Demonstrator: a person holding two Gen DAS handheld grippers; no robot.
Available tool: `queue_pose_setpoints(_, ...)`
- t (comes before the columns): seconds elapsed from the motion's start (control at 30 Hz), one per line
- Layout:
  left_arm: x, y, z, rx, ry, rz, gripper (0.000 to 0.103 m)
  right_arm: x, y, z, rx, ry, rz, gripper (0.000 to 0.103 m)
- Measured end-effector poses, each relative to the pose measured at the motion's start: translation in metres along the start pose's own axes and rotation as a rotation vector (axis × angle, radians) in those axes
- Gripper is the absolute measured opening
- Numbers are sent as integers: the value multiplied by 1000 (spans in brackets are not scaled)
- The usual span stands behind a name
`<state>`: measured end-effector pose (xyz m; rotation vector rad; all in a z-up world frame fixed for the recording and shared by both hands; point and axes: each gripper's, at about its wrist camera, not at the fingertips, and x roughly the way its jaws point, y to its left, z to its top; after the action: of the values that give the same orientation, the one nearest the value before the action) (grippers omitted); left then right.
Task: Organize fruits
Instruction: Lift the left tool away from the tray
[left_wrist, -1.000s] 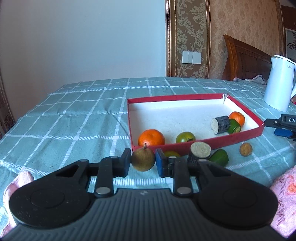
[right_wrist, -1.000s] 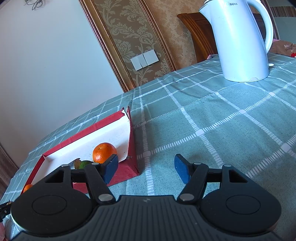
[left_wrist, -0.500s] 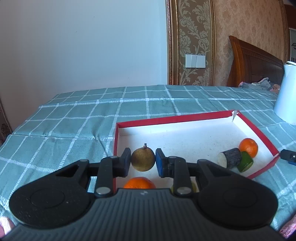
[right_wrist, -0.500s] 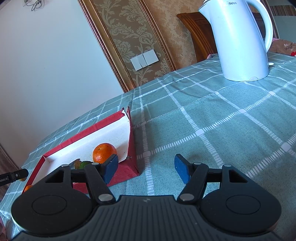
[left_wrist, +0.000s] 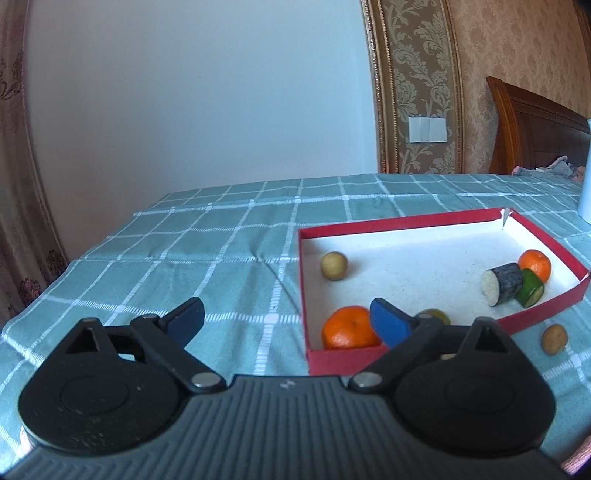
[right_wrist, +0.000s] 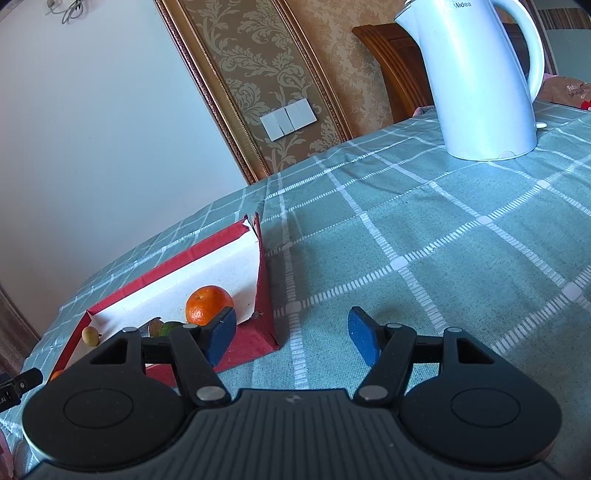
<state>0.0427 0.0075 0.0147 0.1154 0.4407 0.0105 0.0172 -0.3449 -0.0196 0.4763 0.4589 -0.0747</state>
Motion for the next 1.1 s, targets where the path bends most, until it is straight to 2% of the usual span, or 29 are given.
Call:
queue_pose_setpoints(0.13, 10, 17, -8, -77, 55, -8, 98, 0, 0, 0, 0, -2, 0, 67)
queue_pose_setpoints(0.37, 15, 31, -10, -147, 78, -4, 102, -4, 3, -1, -15, -30, -16, 67)
queue_pose_setpoints(0.53, 15, 30, -9, -152, 75, 0, 103, -10, 8, -2, -50, -41, -24, 67)
queue_pose_setpoints(0.73, 16, 30, -8, -160, 78, -3, 103, -20, 27, -6, -148, -52, -32, 67)
queue_pose_setpoints(0.97, 17, 32, -8, -174, 82, 1, 103, -37, 55, -1, -224, -59, 22, 67)
queue_pose_setpoints(1.1, 17, 32, -9, -174, 80, 2, 103, -47, 76, -1, -284, -65, 65, 71)
